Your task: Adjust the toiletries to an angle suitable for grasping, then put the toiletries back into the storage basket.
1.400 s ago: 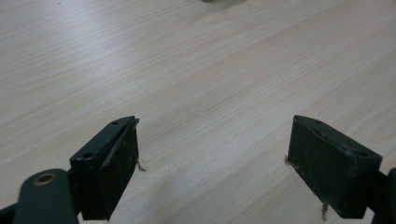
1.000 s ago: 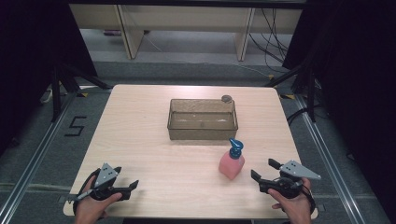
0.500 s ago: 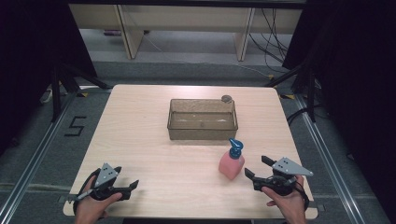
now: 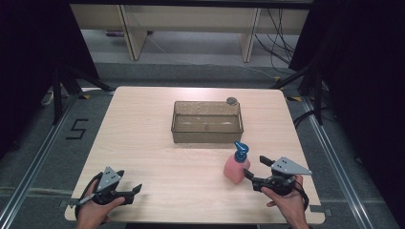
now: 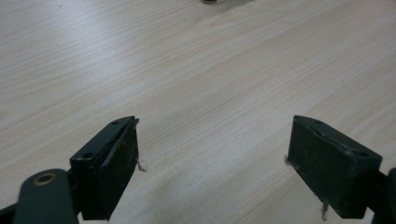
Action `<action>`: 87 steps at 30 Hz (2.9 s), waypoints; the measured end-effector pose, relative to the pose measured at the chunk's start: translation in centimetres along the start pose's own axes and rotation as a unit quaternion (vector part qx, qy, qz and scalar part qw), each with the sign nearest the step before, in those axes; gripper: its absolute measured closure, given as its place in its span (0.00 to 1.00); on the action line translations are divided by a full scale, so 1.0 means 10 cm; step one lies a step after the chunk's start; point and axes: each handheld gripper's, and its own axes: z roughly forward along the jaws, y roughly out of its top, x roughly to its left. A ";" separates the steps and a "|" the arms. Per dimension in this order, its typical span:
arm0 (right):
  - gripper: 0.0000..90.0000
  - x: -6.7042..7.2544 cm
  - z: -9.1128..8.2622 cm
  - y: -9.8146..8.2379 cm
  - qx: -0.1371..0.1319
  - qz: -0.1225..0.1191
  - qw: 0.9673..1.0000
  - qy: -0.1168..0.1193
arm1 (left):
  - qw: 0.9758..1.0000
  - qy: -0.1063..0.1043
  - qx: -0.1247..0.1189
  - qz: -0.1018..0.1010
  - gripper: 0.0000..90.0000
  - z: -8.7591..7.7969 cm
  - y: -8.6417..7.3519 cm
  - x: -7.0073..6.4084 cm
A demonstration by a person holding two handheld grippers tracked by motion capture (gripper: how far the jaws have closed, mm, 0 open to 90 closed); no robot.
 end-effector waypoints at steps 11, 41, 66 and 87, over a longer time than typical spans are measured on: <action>0.27 0.02 0.05 0.06 0.007 -0.011 1.000 0.007 | 1.000 0.000 -0.001 0.001 0.18 0.00 0.00 0.00; 0.39 0.06 0.27 0.18 -0.014 -0.023 0.999 0.026 | 1.000 0.000 0.010 0.011 0.18 0.01 0.02 0.00; 0.48 0.06 0.40 0.17 -0.015 -0.012 0.999 0.035 | 1.000 -0.008 -0.002 -0.001 0.18 0.07 0.07 -0.02; 0.55 0.03 0.43 0.18 -0.024 -0.023 0.998 0.044 | 1.000 -0.014 -0.004 0.004 0.18 0.10 0.09 -0.02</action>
